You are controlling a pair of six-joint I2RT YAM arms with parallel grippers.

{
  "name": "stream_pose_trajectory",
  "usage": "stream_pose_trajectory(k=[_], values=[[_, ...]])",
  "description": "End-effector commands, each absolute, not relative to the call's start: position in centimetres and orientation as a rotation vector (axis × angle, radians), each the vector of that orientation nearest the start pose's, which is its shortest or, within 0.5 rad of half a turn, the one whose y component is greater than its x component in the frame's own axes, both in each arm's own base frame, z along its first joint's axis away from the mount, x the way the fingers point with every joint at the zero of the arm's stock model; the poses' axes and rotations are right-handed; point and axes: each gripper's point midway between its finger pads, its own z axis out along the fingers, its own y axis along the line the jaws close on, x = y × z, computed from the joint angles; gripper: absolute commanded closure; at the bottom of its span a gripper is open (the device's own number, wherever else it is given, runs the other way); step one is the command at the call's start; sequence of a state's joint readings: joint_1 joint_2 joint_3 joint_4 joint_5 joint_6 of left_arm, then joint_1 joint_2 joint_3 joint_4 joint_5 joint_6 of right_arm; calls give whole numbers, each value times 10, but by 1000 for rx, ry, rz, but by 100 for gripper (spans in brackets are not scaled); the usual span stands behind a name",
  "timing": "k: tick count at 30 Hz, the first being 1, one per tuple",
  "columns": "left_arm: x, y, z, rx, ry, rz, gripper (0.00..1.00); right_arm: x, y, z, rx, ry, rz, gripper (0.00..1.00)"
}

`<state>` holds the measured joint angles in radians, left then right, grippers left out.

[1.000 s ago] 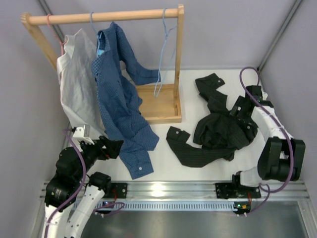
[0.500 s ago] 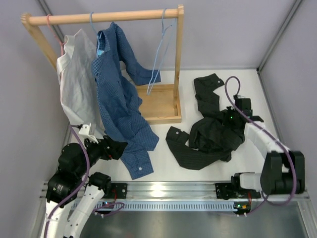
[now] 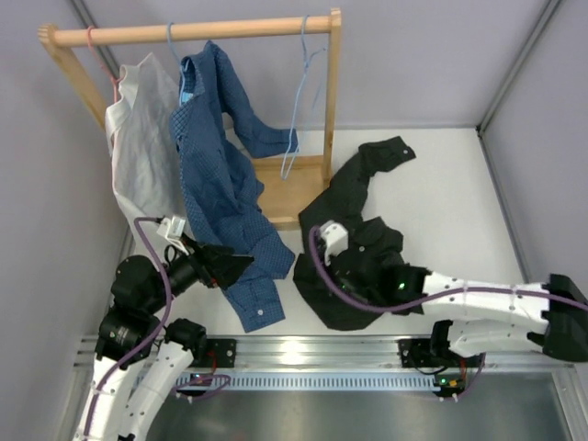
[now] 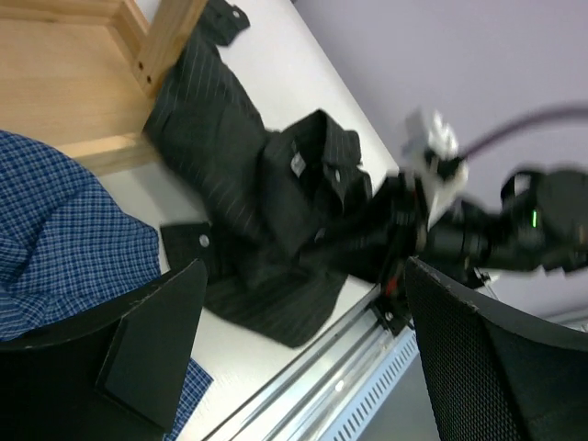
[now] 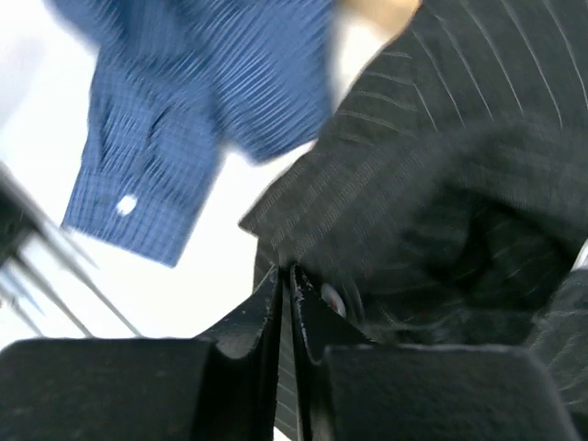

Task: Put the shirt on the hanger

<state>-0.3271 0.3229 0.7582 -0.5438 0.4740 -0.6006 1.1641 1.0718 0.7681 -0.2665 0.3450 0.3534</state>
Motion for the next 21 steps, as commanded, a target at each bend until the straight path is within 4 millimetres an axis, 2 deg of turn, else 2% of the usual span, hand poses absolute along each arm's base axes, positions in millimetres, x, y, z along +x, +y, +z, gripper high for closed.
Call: stream_pose_trajectory(k=[1,3,4,5,6,7,9,11,13,14,15,17,18,19,20,21], values=[[150,-141,316,45,1655,-1033,9,151,334,176,-537,1957,540,93],[153,-131,315,0,1630,-979,9,145,344,181,-524,1945,543,84],[152,-127,314,-13,1625,-961,9,139,346,183,-532,1945,560,67],[153,-123,313,-25,1628,-937,10,136,345,187,-540,1947,580,57],[156,-117,305,-45,1658,-882,10,133,341,186,-561,1952,582,34],[159,-114,301,-54,1678,-852,10,130,335,201,-555,1935,628,27],[162,-108,292,-52,1709,-795,10,125,324,210,-581,1937,661,10],[165,-105,287,-60,1718,-767,10,124,298,223,-554,1951,675,7],[166,-106,282,-53,1732,-765,10,145,265,235,-439,1965,654,5],[165,-108,282,-44,1735,-773,10,152,255,238,-408,1977,662,6],[165,-108,282,-40,1735,-772,10,184,228,238,-275,1993,585,8],[164,-108,283,-38,1727,-772,9,207,204,234,-213,2051,572,10],[164,-108,282,-39,1727,-773,10,237,172,234,-83,2062,505,11],[164,-107,282,-39,1725,-774,10,244,175,222,-121,2127,544,12],[163,-107,282,-39,1725,-774,10,256,170,226,-101,2134,553,12],[164,-109,280,-34,1732,-776,10,279,155,210,-44,2193,501,12]])
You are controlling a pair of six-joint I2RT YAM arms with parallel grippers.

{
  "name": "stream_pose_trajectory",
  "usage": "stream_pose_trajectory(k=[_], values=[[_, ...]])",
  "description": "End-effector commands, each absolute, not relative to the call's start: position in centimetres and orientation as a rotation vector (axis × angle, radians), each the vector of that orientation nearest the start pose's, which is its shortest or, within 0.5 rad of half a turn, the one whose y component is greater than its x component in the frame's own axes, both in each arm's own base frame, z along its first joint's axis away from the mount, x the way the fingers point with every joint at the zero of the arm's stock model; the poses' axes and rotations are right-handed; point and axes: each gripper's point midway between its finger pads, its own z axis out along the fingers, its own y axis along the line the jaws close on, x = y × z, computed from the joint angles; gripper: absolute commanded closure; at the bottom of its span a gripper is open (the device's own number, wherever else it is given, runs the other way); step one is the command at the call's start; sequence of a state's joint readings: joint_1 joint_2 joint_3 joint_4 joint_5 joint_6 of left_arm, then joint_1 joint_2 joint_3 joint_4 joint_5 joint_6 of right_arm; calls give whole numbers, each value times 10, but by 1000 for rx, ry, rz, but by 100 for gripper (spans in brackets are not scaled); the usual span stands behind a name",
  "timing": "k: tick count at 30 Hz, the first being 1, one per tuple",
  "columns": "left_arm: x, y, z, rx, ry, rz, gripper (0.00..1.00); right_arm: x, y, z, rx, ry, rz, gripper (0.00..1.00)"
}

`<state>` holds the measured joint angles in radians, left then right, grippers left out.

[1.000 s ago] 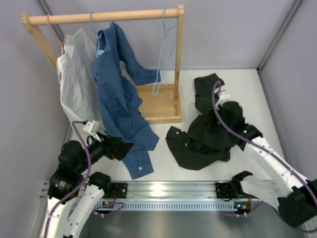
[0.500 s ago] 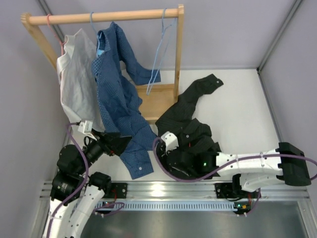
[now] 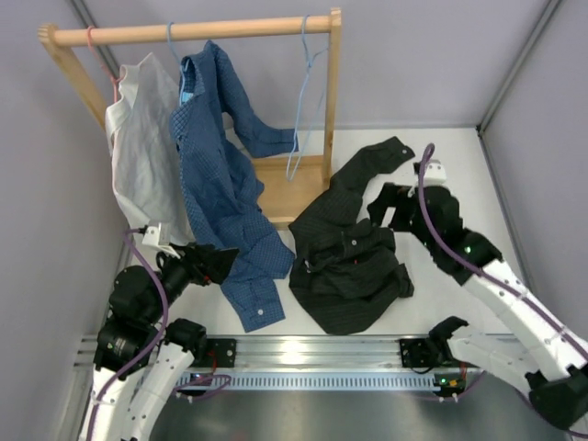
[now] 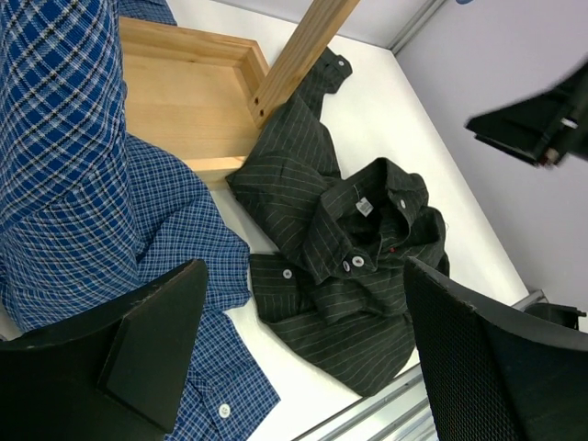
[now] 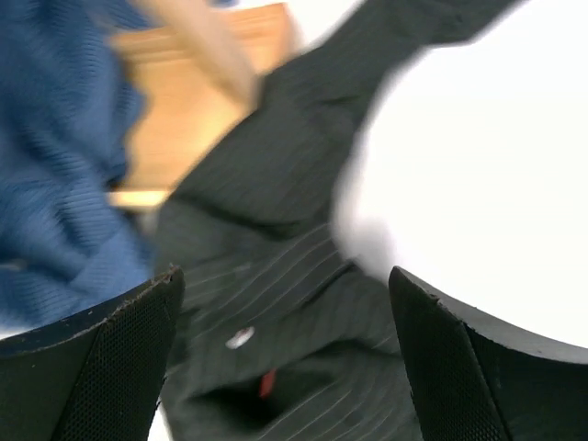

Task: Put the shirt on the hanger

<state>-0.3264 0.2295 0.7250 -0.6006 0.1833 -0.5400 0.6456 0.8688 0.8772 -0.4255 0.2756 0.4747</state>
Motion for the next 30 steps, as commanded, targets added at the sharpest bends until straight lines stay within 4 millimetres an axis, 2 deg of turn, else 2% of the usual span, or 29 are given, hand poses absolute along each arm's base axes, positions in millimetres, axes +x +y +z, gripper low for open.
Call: stream_pose_trajectory(k=[1,2,3,4,6,7,10,11,12,14,15,17,18,20,21,24,25,27,28,30], values=[[164,-109,279,-32,1737,-776,9,286,157,206,-71,2223,515,12],[165,-109,279,-31,1740,-776,9,293,168,212,-116,2233,584,11],[165,-110,278,-28,1744,-777,9,301,170,208,-127,2260,598,8],[166,-110,277,-28,1751,-775,9,310,178,184,-152,2342,607,8],[166,-111,276,-21,1758,-777,9,312,197,177,-213,2381,706,5],[166,-111,278,-19,1754,-779,9,313,203,160,-231,2431,732,5],[165,-112,276,-12,1754,-784,9,309,205,128,-240,2492,688,4],[165,-112,276,-12,1756,-784,9,302,203,114,-243,2525,676,5],[165,-113,275,-9,1761,-784,9,297,205,107,-258,2536,677,13],[167,-116,273,-2,1781,-790,9,289,206,99,-279,2540,668,24],[168,-117,272,5,1787,-792,9,285,207,98,-296,2539,664,44],[168,-119,270,14,1801,-800,9,281,203,106,-293,2508,651,65],[169,-120,270,17,1807,-798,9,279,203,121,-302,2458,663,84],[169,-122,272,29,1805,-806,8,277,202,139,-318,2399,678,100],[170,-123,271,37,1811,-810,8,274,201,160,-328,2325,689,100],[167,-134,277,97,1802,-864,6,268,197,191,-367,2205,686,100],[169,-137,277,107,1813,-881,6,261,195,214,-396,2116,695,100],[170,-148,282,134,1811,-945,6,245,198,234,-464,2023,724,100],[175,-153,280,138,1835,-968,6,232,195,257,-508,1923,738,100],[179,-163,293,153,1808,-1033,5,210,199,275,-587,1837,788,100]])
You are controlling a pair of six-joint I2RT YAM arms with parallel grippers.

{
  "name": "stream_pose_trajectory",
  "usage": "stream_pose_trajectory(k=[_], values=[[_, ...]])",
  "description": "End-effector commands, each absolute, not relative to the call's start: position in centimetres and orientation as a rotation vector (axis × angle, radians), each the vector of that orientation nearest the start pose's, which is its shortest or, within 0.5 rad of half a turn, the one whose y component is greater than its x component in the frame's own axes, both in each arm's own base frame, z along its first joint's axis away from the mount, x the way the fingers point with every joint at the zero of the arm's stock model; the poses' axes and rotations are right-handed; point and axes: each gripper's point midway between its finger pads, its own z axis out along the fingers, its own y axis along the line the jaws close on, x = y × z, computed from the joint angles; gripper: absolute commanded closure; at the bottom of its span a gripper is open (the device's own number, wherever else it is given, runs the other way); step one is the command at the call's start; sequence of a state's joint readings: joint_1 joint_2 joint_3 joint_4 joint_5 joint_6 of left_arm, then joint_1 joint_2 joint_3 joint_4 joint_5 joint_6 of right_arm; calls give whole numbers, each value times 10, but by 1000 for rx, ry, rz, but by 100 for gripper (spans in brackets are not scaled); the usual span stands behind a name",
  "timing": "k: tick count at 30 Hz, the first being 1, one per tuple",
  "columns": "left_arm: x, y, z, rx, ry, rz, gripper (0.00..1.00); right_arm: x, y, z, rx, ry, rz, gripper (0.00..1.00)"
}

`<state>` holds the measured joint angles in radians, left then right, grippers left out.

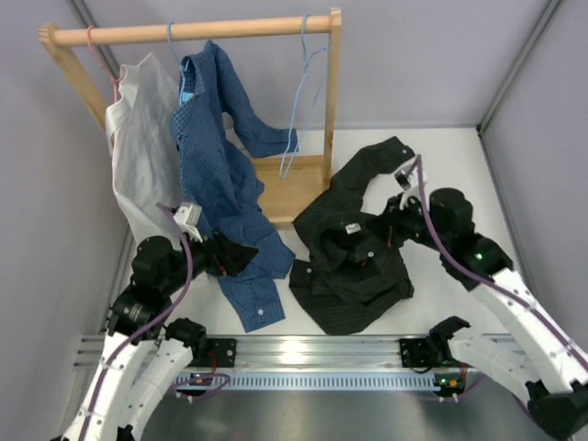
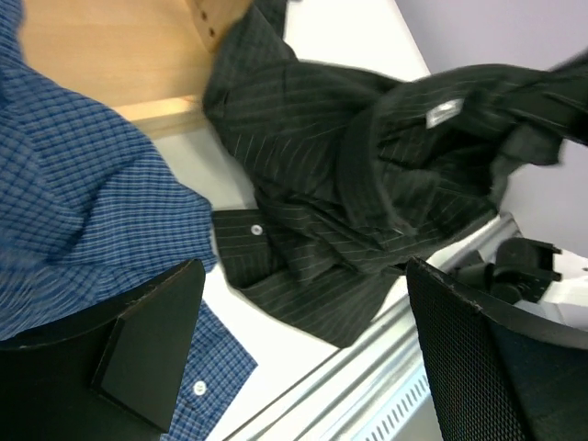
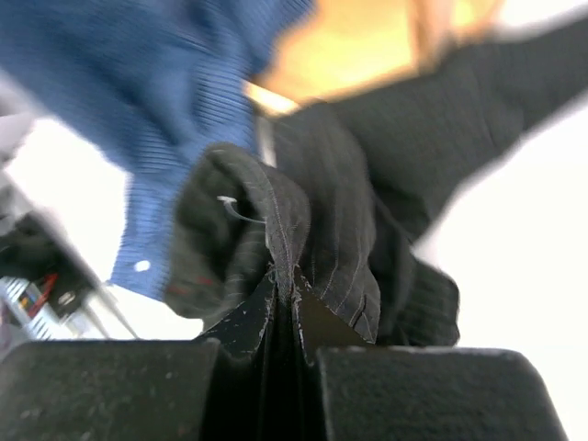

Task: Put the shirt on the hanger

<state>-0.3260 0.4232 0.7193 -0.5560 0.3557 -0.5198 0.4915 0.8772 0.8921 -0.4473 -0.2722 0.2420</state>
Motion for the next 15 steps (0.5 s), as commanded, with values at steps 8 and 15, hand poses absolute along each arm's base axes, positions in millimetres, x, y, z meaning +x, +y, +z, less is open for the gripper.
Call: stream_pose_trajectory(k=[8,15], values=[[202,-221,309,221,1799,-1128,6,150,185,311,-644,1604,890,95],[188,-284,278,254,1816,-991,9,161,183,300,-579,1659,863,94]])
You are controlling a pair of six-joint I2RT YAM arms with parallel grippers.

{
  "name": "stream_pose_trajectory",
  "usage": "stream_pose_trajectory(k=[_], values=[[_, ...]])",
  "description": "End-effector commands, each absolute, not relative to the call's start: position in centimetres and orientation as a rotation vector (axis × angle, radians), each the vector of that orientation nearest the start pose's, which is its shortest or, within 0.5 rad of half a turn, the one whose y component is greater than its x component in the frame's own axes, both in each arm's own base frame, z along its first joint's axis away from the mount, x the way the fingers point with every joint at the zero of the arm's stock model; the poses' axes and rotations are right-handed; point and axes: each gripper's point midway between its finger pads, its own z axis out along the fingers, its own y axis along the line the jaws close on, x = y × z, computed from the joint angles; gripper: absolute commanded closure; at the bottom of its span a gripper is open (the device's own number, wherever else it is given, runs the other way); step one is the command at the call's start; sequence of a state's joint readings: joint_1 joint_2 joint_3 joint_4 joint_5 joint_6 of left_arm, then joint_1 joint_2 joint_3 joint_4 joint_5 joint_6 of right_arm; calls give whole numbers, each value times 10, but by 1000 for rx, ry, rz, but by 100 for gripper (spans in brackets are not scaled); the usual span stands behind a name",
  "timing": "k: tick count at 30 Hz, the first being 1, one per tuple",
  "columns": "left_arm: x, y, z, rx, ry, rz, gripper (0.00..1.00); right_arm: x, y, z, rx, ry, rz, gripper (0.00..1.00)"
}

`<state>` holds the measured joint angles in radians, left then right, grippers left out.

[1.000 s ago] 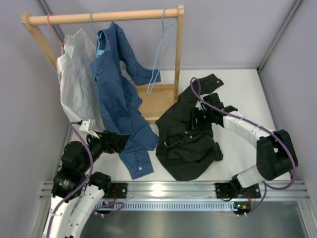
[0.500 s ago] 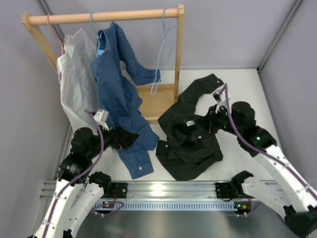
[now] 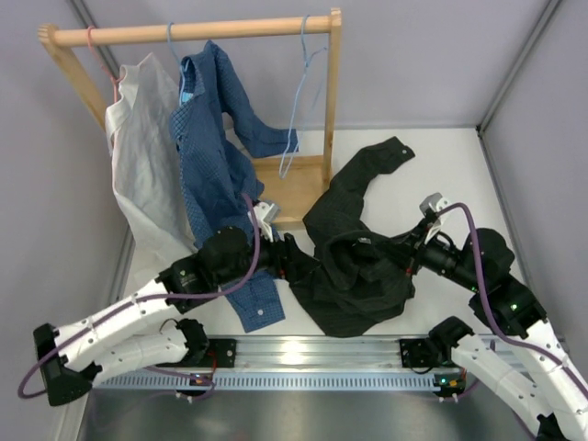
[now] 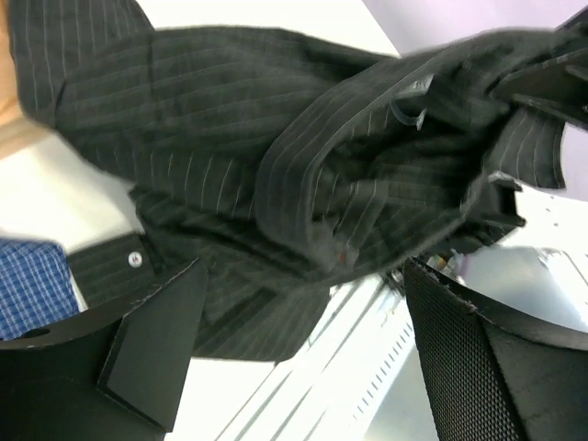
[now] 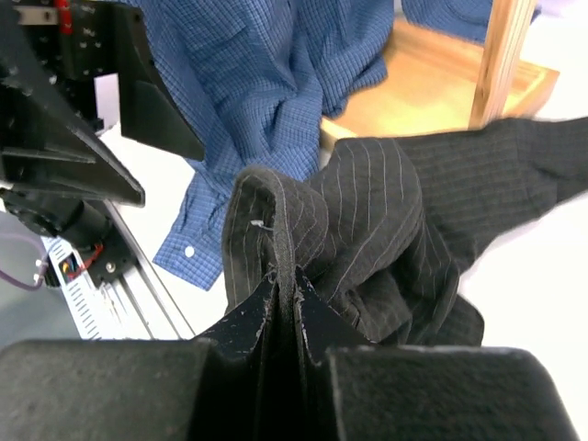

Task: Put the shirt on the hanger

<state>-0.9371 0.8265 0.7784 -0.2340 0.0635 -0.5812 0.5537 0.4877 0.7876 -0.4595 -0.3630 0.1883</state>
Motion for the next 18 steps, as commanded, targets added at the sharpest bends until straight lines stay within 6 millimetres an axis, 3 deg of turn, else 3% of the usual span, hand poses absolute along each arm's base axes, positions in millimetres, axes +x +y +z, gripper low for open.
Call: stream_pose_trajectory(k=[1,6,7,11,12,14,15,16,17,18], values=[[190,-289,273,252,1820,-976,10,159,185,301,-593,1649,878,94],[201,-317,256,254,1817,-962,11,156,189,310,-607,1617,913,91],[207,-321,245,246,1839,-929,11,153,191,312,-618,1609,929,91],[220,-330,242,217,1831,-895,20,148,194,325,-643,1563,958,87],[222,-333,245,219,1817,-899,32,146,195,329,-653,1552,965,86],[225,-338,246,236,1811,-886,46,143,195,342,-662,1521,974,86],[227,-341,256,238,1791,-894,75,144,196,345,-661,1516,977,88],[227,-342,261,261,1776,-890,88,143,195,356,-660,1489,976,90],[227,-343,267,273,1762,-889,100,146,196,360,-656,1485,973,98],[227,-343,280,278,1735,-902,100,148,196,365,-653,1476,968,100]])
